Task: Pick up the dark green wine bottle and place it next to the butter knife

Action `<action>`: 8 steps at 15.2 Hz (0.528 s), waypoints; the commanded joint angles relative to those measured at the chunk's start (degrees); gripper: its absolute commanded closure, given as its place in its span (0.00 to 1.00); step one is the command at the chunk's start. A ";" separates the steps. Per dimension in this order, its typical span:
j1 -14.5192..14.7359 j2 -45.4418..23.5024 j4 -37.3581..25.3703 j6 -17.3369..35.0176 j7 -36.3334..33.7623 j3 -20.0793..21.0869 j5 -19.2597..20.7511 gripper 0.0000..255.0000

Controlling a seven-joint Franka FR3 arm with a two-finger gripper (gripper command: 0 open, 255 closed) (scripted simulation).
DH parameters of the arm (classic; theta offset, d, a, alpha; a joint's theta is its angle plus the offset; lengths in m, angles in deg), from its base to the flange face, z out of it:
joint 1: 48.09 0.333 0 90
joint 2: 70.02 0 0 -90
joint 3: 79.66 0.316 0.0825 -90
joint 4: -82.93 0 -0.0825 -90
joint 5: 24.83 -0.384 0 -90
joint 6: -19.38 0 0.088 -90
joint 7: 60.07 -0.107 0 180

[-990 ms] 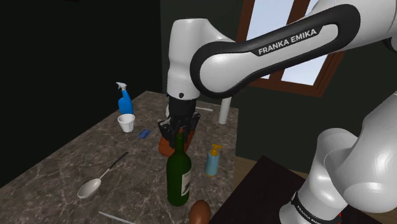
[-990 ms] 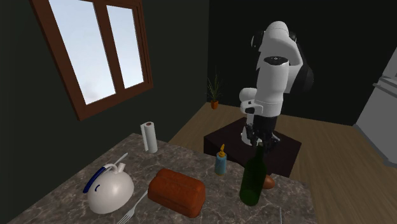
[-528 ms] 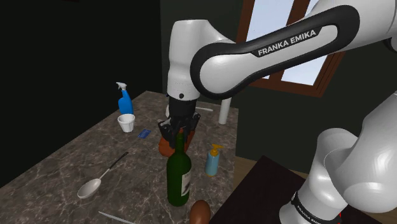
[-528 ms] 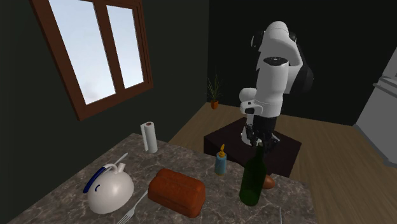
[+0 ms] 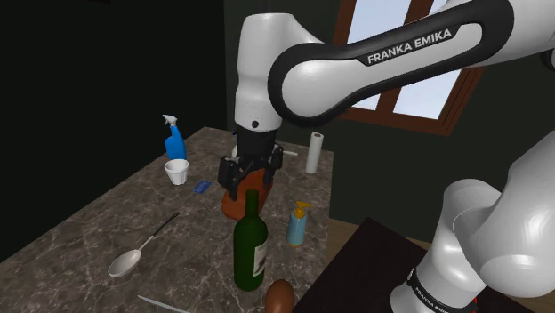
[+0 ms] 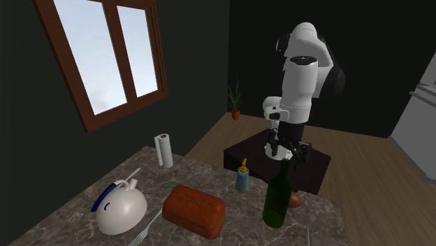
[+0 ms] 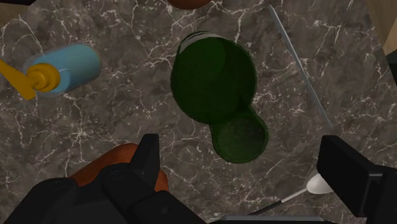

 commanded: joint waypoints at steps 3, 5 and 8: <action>-0.03 1.25 -3.60 -4.92 -0.08 -0.19 0.01 0.00; -0.03 1.25 -3.60 -4.92 -0.08 -0.19 0.01 0.00; -0.03 1.25 -3.60 -4.92 -0.08 -0.19 0.01 0.00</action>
